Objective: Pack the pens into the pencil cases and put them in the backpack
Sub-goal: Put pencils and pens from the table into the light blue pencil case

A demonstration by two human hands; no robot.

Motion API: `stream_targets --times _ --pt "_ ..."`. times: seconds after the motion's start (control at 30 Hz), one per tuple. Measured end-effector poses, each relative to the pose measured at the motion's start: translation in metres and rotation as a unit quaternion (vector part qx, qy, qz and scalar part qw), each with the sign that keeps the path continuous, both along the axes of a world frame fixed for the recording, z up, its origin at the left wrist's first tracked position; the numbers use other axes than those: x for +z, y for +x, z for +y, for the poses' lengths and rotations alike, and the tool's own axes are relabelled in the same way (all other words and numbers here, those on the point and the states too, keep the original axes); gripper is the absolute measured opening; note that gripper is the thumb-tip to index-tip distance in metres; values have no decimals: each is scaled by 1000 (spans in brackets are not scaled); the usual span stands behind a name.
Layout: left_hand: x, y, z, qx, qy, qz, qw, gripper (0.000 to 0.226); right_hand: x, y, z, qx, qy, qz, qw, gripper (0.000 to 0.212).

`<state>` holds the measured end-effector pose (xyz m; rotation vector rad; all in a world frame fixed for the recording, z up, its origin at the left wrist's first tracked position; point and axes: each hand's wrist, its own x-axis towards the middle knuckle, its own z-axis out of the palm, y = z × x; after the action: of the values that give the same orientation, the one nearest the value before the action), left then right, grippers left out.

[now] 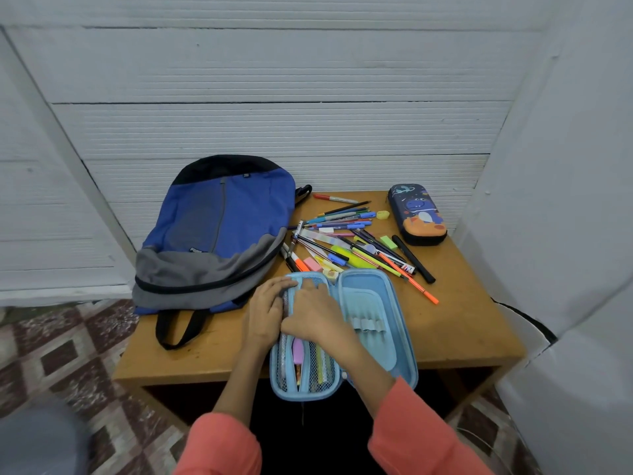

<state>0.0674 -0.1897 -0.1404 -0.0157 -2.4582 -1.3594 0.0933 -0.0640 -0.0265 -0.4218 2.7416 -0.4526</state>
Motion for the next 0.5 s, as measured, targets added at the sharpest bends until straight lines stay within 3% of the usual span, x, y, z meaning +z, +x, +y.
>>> stream_targets --times 0.13,0.33,0.5 --pt "3 2 2 10 -1 -3 1000 49 0 33 7 19 24 46 998 44" --pt "5 3 3 11 8 -4 1000 45 -16 75 12 26 51 129 990 55" --pt "3 2 3 9 9 4 1000 44 -40 99 18 15 40 197 979 38"
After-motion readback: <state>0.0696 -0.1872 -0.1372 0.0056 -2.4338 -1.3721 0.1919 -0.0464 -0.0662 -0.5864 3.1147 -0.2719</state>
